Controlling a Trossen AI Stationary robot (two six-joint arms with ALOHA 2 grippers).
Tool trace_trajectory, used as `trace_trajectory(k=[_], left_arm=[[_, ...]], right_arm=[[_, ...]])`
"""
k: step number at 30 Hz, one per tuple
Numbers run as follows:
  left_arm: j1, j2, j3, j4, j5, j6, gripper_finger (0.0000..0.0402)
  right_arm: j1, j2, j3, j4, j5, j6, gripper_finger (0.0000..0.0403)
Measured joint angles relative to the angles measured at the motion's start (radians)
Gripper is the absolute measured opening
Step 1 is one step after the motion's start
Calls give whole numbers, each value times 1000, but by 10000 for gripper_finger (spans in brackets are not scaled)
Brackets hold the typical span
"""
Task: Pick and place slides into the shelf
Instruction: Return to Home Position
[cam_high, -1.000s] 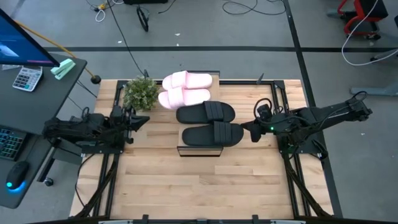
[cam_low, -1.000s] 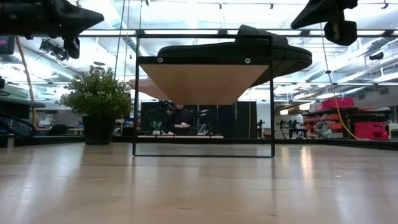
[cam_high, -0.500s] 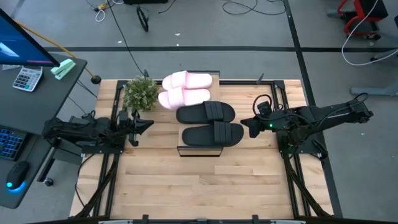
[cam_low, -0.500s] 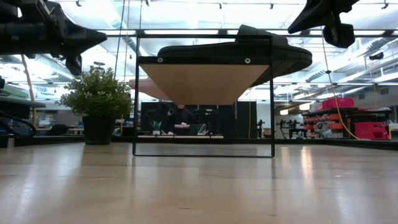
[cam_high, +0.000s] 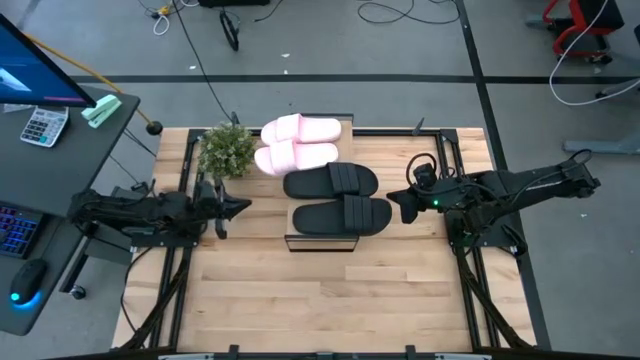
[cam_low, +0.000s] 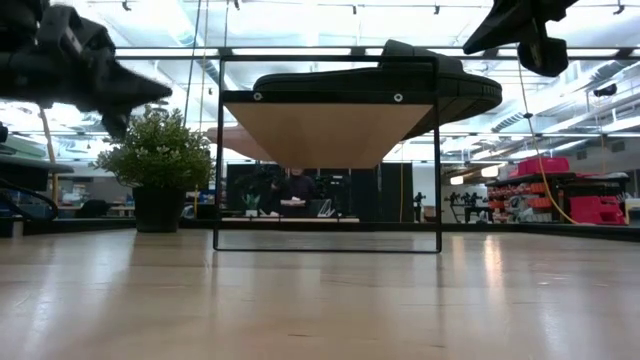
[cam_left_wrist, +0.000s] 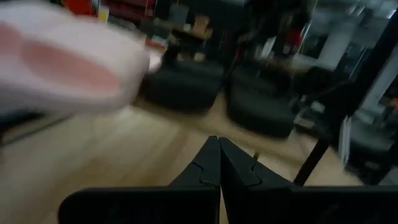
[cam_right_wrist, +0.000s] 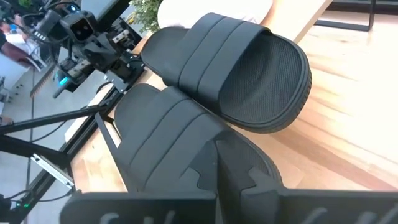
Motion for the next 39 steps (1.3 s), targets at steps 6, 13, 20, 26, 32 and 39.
trace_trajectory(k=[6,13,20,26,32,39], left_arm=[[0,8,1,-47,48,-22,2],[0,11,1,-60,93,-22,2],[0,80,0,-62,95,-105,23],[0,129,0,-63,95,-216,45],[0,138,0,-64,95,-120,52],[0,138,-2,-27,94,-82,52]], right_arm=[[0,-4,0,0,-1,-1,0],[0,-10,0,-1,-24,-24,0],[17,-11,-1,-57,-47,-94,0],[70,-99,-149,31,-23,-97,0],[97,-283,-362,305,-11,-80,0],[101,-509,-494,330,-12,-186,0]])
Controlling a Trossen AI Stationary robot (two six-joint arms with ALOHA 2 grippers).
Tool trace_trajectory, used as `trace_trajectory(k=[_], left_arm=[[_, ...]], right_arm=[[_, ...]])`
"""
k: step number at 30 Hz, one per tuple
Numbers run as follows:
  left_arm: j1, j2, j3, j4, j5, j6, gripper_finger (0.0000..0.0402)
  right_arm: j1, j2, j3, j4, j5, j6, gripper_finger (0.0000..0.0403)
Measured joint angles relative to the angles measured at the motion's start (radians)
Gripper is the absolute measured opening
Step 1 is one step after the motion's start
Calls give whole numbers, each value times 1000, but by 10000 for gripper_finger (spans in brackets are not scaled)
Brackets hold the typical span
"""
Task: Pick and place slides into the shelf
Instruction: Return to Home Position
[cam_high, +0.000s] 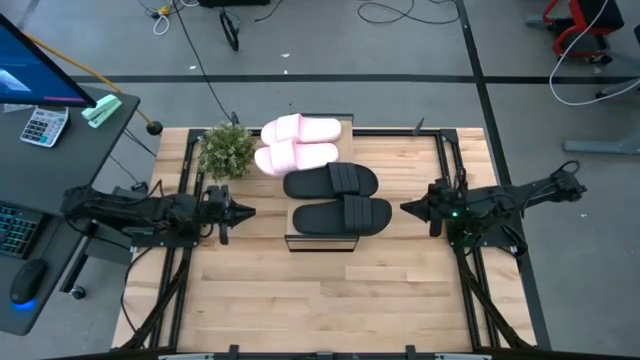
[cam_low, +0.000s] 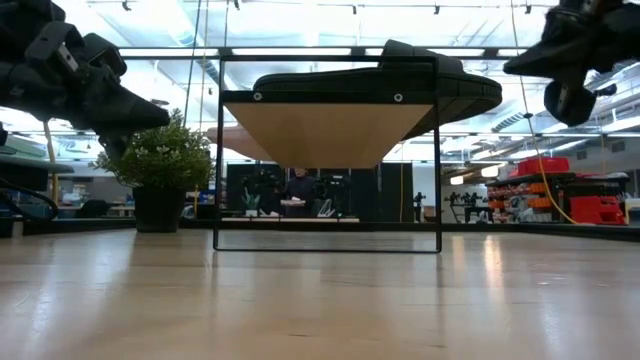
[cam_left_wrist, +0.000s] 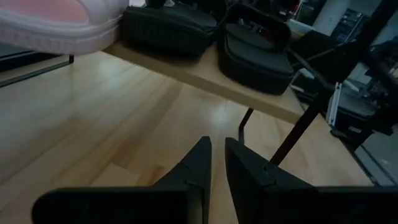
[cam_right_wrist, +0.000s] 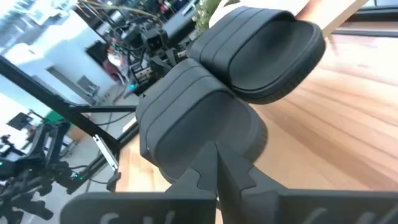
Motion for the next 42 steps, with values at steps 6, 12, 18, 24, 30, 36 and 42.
trace_trajectory(k=[6,12,18,24,30,36,42], left_arm=[[0,0,0,13,0,0,51],[0,0,0,17,0,0,55],[0,0,0,18,0,0,56],[0,0,0,19,0,0,49],[0,0,0,19,0,0,53],[0,0,0,20,0,0,56],[0,0,0,20,0,0,47]], right_arm=[[0,-177,-127,74,-11,-77,0],[0,-290,-281,226,-56,-137,0],[-1,-304,-304,284,-109,-328,0],[-4,-301,-306,280,-158,-465,0],[-51,-301,-306,276,-177,-574,0],[-154,-295,-306,251,-318,-595,0],[-224,-295,-307,239,-383,-599,0]])
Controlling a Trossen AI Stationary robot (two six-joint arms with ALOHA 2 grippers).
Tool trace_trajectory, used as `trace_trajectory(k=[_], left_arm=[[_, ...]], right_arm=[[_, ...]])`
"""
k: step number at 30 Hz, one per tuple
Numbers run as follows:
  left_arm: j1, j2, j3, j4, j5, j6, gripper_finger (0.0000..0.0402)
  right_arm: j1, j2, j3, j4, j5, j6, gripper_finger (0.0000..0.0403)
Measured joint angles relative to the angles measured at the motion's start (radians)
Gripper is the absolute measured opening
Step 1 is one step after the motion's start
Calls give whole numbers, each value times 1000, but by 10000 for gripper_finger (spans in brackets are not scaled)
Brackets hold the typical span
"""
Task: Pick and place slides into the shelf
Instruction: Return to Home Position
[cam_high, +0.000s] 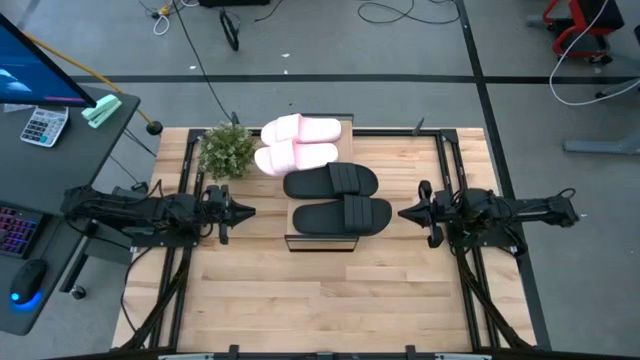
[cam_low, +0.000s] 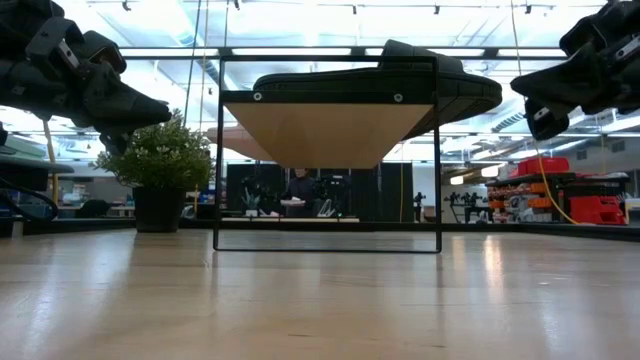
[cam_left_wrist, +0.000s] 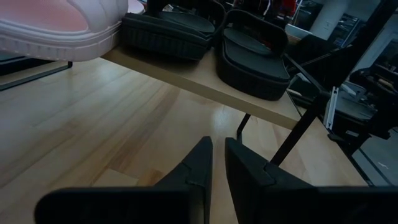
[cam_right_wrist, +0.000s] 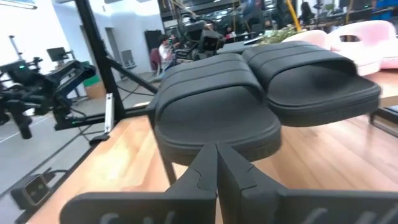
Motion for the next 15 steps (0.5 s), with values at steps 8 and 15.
trace_trajectory(k=[8,15], left_arm=[[0,0,0,0,0,0,51],[0,0,0,0,0,0,57]], right_arm=[[-14,0,23,-9,0,-3,2],[-14,0,27,-40,1,-4,3]])
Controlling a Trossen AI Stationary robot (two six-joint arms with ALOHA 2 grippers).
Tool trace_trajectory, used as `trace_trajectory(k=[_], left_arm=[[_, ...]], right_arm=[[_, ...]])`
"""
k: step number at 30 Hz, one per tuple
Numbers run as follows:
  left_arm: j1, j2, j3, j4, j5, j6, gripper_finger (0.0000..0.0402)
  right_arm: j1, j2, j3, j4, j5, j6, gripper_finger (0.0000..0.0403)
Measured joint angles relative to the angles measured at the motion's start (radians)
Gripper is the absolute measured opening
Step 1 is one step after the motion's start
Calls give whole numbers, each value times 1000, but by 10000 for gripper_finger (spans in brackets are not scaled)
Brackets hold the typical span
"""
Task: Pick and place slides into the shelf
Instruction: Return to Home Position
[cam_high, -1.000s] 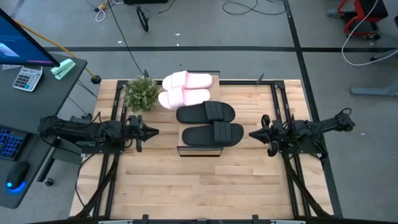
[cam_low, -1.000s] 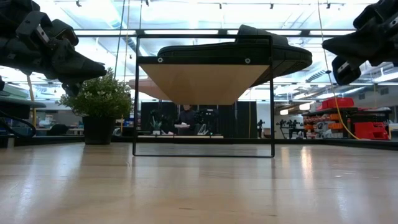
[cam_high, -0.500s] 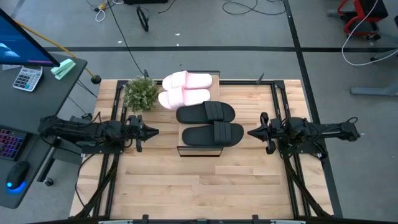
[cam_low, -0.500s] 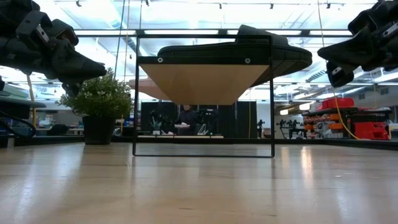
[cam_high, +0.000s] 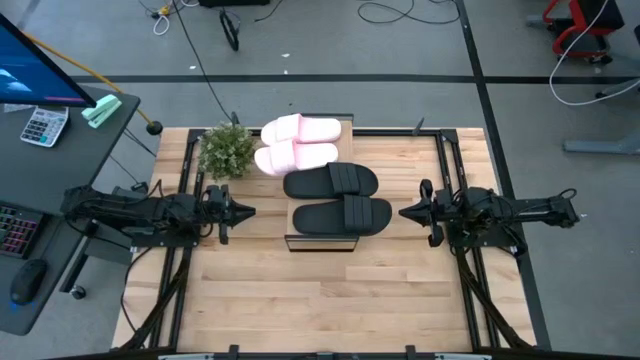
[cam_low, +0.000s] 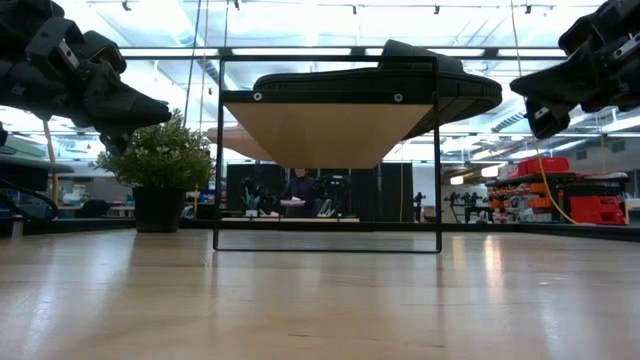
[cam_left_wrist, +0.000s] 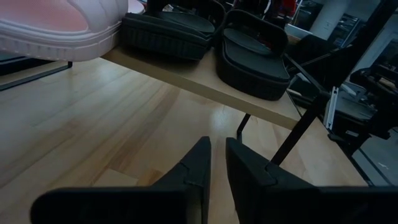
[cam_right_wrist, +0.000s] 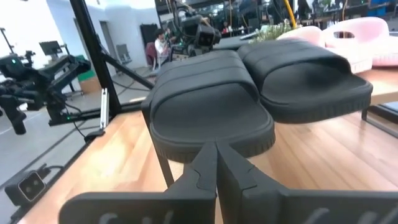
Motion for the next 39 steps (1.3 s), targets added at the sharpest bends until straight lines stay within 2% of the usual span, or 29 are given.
trace_trajectory(k=[30,39], left_arm=[[0,0,0,0,0,0,51],[0,0,0,0,0,0,62]], right_arm=[[0,0,2,-3,0,3,10],[0,0,2,-3,0,3,10]])
